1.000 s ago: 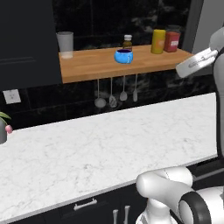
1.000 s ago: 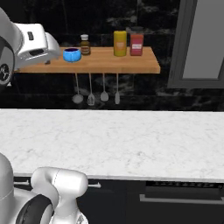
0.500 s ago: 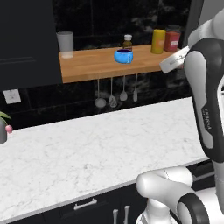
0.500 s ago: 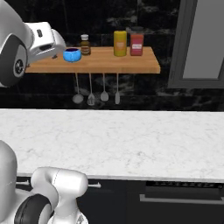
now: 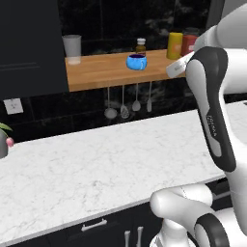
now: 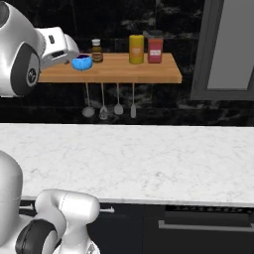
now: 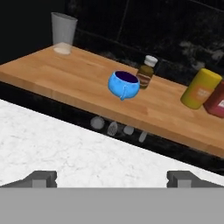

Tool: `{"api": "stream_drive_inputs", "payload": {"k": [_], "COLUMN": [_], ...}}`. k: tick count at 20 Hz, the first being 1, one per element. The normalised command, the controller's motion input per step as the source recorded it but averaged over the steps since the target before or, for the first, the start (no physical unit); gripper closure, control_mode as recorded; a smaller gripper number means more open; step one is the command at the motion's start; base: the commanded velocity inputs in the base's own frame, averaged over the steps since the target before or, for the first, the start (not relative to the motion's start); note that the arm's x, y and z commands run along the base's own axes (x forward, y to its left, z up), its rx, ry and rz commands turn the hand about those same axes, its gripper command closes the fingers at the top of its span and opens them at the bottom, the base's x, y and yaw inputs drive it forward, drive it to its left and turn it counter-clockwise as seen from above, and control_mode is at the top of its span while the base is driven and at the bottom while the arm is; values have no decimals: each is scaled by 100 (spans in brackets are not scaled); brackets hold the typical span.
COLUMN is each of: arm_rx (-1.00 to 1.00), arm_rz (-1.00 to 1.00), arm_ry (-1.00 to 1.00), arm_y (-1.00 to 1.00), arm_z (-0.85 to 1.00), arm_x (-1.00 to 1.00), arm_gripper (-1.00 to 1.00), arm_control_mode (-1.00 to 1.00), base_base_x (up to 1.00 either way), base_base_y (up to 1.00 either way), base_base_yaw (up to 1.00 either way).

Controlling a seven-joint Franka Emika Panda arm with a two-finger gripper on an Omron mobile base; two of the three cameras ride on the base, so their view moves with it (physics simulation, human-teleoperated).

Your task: Gather all objects into one cabinet and sort the glasses and bowls to opposite sides.

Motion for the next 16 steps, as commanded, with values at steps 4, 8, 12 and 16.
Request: {"api": "stream_drive_inputs", "payload": {"k": [4,8,12,16], "arm_rx": [0,0,0,0], "arm_rz": [0,0,0,0], "arm_ry": [-7,-6,-6,-5], "arm_y": [0,4,5,4], "arm_z": [-11,-14,-16,-5], "arm_x": [14,17,19,23], "arm_gripper": [-100,-100,-100,-100], "arm_control_mode": [-100,-100,-100,-100], "base_base_x": [0,0,0,0], "base_base_y": [0,0,0,0], "base_base_yaw": [0,0,0,0]}}
